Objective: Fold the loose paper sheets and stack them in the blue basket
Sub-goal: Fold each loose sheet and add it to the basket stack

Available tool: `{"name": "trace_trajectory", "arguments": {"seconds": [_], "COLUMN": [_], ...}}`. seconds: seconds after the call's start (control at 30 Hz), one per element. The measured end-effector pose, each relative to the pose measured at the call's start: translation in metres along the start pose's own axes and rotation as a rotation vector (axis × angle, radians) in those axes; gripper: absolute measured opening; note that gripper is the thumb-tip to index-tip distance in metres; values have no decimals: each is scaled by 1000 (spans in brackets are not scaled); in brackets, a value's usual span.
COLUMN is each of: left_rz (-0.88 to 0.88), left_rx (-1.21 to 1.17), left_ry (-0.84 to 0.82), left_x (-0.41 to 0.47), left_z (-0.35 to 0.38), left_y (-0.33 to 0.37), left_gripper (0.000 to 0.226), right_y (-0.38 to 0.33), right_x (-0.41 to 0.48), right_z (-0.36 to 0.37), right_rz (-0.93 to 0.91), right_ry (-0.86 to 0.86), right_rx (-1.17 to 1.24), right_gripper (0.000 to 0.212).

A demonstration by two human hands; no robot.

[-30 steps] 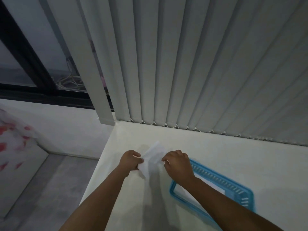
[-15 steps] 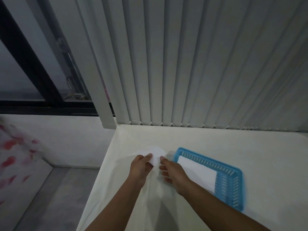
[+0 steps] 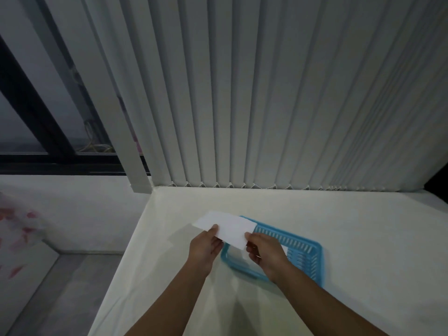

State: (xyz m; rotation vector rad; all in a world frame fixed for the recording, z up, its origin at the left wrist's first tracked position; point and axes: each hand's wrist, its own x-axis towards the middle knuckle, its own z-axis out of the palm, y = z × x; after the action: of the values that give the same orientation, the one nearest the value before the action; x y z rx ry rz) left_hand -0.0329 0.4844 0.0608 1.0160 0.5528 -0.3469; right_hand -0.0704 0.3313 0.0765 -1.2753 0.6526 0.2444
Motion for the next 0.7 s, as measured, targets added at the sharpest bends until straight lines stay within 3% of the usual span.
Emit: {"name": "trace_trajectory", "arguments": {"seconds": [0.13,0.3,0.47,0.6,0.7], "left_rz": [22,24,5,64,199], "left_rx": [1,-13,-6,228,554], "left_ry": [14,44,84,127,141], "left_x": [-8,-9,2,9,15], "left_z": [25,40,40,38,30], "left_y": [-14,-25,-30,-37,-36], "left_gripper": [12,4,10,12,22], "right_y": [-6,-5,6,18,24], "right_x": [-4,3,7,12,18], "right_z": [-15,-35,-64,-85,-95], "right_rz": [40,-16,-71,-52,-45], "right_ry": [-17,79,124,170,201], "right_rx": [76,-64,-215,-277,-345], "right_gripper": [9,10,14,18,23]}}
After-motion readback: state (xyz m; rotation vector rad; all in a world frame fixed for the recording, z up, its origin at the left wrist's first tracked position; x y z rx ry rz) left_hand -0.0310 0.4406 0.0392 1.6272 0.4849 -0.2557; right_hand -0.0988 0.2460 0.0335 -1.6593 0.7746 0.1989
